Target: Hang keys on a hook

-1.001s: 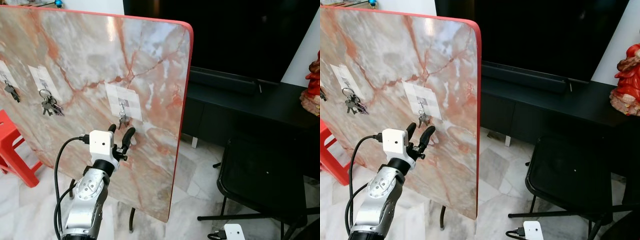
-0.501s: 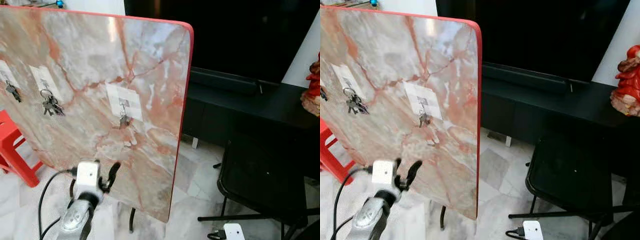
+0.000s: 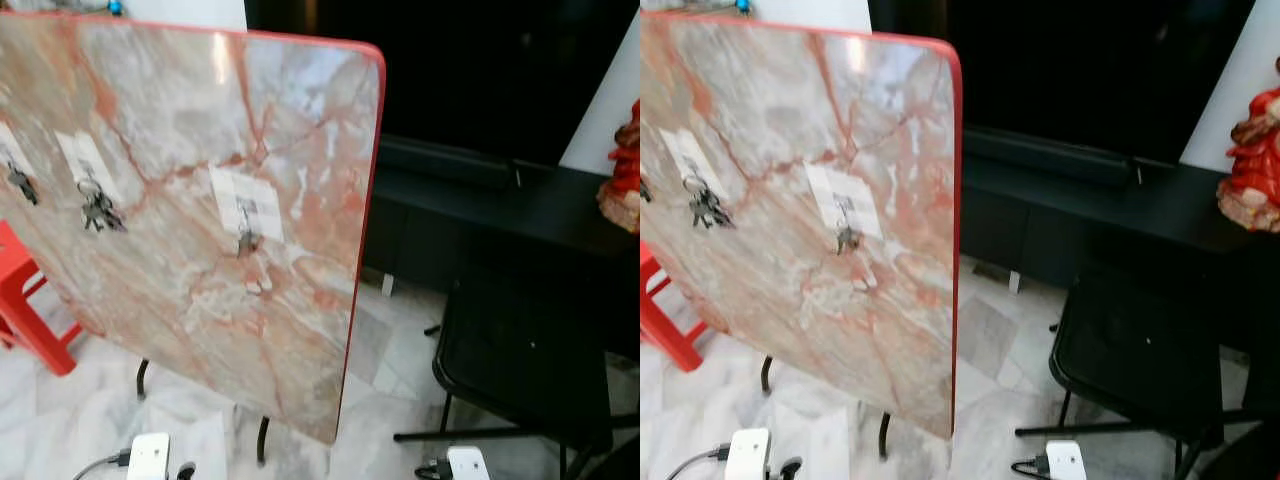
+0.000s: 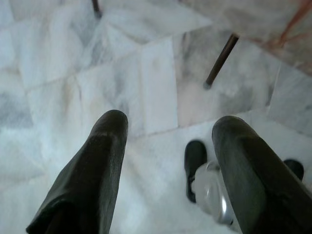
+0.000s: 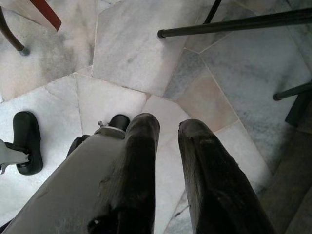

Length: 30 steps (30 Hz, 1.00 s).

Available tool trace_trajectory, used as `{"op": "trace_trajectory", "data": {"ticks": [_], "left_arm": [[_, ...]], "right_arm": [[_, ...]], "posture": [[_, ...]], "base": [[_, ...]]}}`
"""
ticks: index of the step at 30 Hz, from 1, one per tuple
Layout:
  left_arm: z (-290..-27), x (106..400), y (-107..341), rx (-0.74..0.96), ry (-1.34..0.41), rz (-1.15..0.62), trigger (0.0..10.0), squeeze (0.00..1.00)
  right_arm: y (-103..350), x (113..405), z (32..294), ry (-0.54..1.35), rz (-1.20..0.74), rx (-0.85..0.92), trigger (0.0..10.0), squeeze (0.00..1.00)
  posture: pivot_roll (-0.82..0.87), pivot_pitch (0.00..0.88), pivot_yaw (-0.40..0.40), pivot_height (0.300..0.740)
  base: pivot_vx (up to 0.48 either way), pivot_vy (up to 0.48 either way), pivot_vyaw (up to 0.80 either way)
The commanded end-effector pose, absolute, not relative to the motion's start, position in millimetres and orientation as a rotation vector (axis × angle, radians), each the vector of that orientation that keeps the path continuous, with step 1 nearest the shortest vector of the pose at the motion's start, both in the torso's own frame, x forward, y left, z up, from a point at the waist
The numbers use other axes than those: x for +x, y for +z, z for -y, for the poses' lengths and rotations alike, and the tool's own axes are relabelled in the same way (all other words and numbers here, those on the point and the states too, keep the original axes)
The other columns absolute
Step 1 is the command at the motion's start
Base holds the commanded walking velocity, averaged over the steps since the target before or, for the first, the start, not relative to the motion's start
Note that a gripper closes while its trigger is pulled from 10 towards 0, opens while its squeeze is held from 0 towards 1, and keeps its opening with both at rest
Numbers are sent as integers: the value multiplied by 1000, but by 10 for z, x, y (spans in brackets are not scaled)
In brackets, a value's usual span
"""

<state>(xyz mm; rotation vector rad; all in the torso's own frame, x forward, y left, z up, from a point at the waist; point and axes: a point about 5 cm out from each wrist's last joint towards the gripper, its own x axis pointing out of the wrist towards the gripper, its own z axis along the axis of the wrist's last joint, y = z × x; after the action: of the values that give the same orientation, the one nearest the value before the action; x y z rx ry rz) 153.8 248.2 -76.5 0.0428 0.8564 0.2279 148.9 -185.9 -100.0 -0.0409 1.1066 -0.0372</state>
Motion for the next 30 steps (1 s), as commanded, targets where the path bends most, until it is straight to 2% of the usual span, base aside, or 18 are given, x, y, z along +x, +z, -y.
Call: {"op": "trace_trajectory", "data": {"ticks": [1, 5, 11, 20, 30], "left_arm": [[-2440, 1543, -785, 61, 211, -869, 10000, 0], [-2363, 1556, -810, 75, 172, -876, 10000, 0], [-2345, 1523, -845, 66, 170, -902, 10000, 0], [-2534, 1337, -881, 66, 199, -982, 10000, 0], [-2474, 1294, -918, 28, 205, -1004, 10000, 0]], "right_arm": [[-995, 1499, 1869, -43, -1104, -44, 10000, 0], [-997, 1492, 1868, -39, -1107, -45, 10000, 0], [-1002, 1480, 1866, -41, -1108, -43, 10000, 0], [-1004, 1473, 1874, -47, -1112, -60, 10000, 0], [-996, 1490, 1893, -64, -1110, -79, 10000, 0]], "posture": [[-13, 0, -28, 736], [-14, 0, -28, 736], [-25, 0, -18, 736], [-24, 0, -16, 736], [-19, 0, -23, 736]], "base": [[0, 0, 0], [0, 77, 0], [0, 480, 0], [0, 480, 0], [0, 480, 0]]}}
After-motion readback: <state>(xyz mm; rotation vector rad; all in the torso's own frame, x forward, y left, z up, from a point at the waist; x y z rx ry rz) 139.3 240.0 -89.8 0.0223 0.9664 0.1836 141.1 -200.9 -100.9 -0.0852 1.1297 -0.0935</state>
